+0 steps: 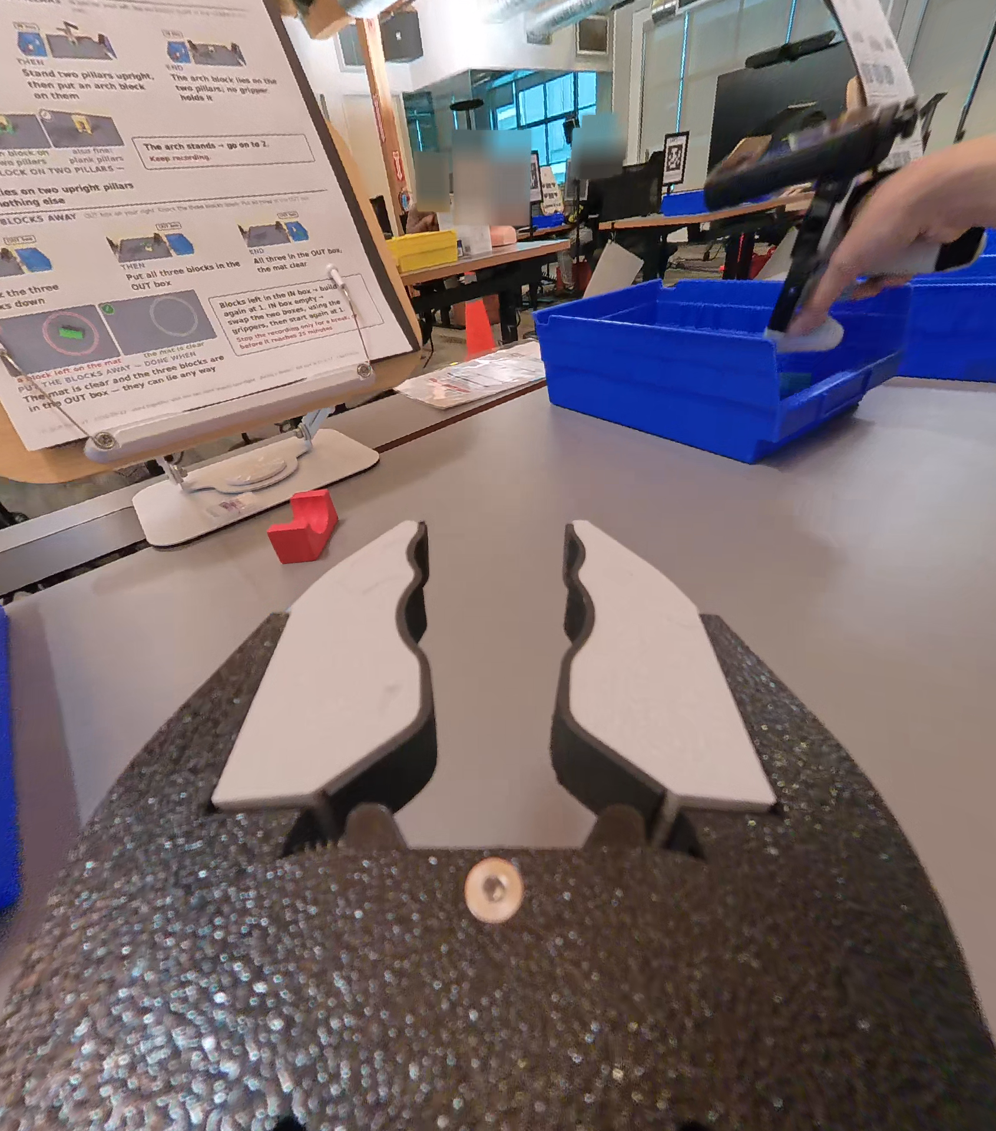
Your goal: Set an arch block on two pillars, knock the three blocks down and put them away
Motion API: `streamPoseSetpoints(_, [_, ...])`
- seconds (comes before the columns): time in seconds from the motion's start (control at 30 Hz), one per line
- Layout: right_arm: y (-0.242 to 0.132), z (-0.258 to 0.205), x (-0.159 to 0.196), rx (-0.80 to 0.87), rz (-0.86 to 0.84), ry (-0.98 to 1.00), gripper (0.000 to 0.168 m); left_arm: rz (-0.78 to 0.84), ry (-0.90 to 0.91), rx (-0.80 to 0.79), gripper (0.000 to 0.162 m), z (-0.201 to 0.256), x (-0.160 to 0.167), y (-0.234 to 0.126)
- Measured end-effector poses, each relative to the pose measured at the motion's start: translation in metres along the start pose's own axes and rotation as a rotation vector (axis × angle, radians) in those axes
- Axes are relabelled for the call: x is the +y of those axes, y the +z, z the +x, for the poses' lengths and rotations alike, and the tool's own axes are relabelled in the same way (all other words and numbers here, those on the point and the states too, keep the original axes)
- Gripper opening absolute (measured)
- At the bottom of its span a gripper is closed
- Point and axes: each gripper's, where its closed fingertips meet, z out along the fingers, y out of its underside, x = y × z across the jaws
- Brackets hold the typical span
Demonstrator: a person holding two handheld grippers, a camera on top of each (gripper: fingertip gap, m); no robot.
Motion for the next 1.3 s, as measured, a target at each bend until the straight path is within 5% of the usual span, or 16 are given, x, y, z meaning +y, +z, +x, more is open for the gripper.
streamPoseSetpoints(0.13, [-0.066,-0.041,-0.06,-0.006,0.253,-0.139,0.087,-0.032,-0.039,-0.008,0.042,-0.006,-0.001,-0.001])
streamPoseSetpoints(0.27, [-0.117,-0.184,-0.096,-0.298,0.43,-0.592,0.081,-0.073,-0.116,0.004,0.042,-0.008,0.003,0.0])
streamPoseSetpoints(0.4, [-0.129,-0.308,-0.12,-0.372,0.59,-0.972,0.08,-0.135,-0.192,0.029,0.043,-0.006,0.009,-0.002])
streamPoseSetpoints(0.53, [-0.118,-0.383,-0.137,-0.432,0.596,-1.18,0.077,-0.232,-0.181,0.055,0.048,-0.005,0.019,-0.01])
streamPoseSetpoints(0.83, [-0.075,-0.43,-0.173,-0.424,0.478,-1.258,0.064,-0.341,-0.197,0.034,0.052,-0.017,0.042,-0.019])
streamPoseSetpoints(0.97, [-0.056,-0.431,-0.172,-0.415,0.38,-1.265,0.046,-0.351,-0.213,0.04,0.052,-0.019,0.046,-0.017])
streamPoseSetpoints(1.0, [-0.058,-0.435,-0.169,-0.454,0.38,-1.268,0.034,-0.352,-0.211,0.039,0.052,-0.019,0.047,-0.018])
streamPoseSetpoints(1.17, [-0.059,-0.427,-0.164,-0.382,0.359,-1.271,0.033,-0.353,-0.214,0.033,0.053,-0.021,0.049,-0.017])
streamPoseSetpoints(1.3, [-0.094,-0.39,-0.165,-0.273,0.413,-1.209,0.033,-0.363,-0.217,0.044,0.053,-0.017,0.052,-0.015])
